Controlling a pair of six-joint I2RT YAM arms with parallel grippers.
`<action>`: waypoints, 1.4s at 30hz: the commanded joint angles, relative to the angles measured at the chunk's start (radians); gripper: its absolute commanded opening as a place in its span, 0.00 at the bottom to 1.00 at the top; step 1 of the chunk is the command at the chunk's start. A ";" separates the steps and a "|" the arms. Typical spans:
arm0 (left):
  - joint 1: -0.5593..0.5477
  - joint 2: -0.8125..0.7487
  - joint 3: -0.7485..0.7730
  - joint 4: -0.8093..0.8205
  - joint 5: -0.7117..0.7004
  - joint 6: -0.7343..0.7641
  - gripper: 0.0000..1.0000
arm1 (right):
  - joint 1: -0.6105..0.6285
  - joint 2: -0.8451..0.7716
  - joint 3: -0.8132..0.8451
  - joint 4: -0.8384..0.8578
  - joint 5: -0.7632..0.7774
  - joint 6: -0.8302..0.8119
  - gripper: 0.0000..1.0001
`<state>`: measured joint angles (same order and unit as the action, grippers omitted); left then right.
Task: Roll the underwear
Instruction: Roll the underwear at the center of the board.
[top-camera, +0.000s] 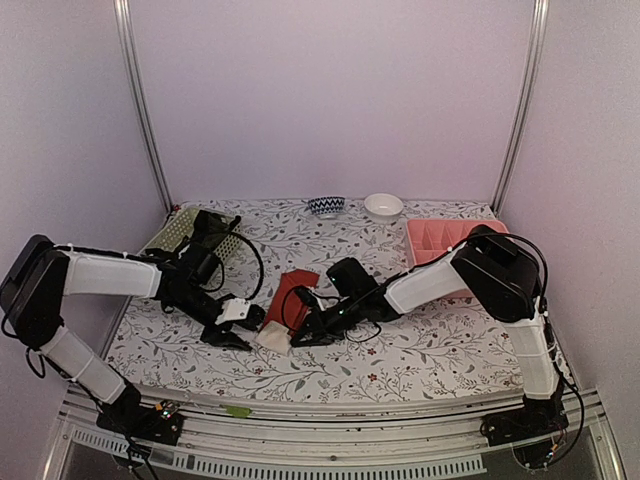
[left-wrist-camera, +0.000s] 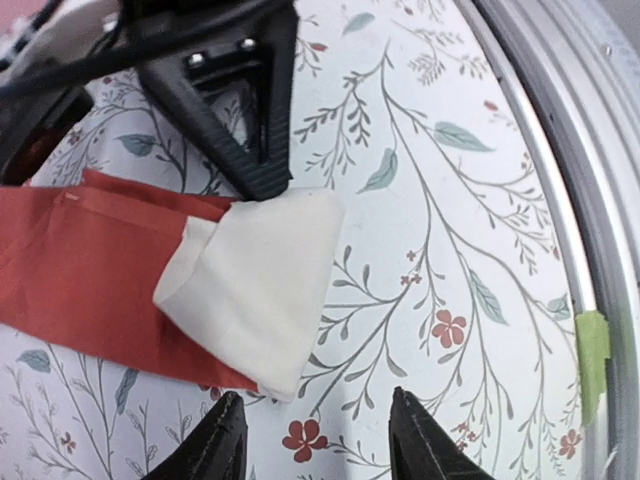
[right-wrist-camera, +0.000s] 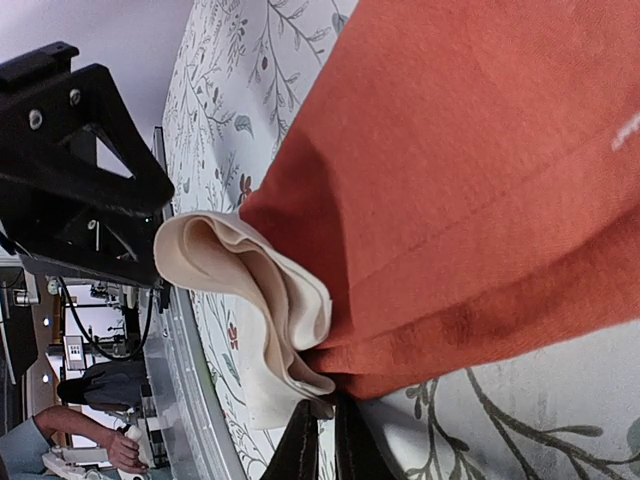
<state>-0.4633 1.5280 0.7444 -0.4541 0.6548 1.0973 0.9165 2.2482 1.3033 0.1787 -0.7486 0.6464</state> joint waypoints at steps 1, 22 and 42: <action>-0.091 -0.049 -0.058 0.229 -0.159 0.102 0.49 | 0.006 -0.007 0.009 -0.065 0.019 -0.014 0.12; -0.204 0.215 0.111 -0.011 -0.297 0.153 0.28 | -0.072 -0.271 -0.190 0.040 0.108 0.004 0.28; -0.119 0.688 0.521 -0.686 0.190 0.012 0.00 | 0.142 -0.597 -0.414 -0.064 0.535 -0.536 0.52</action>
<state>-0.6094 2.0846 1.2316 -0.9604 0.8204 1.1141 0.9913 1.6016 0.8467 0.1474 -0.2981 0.2657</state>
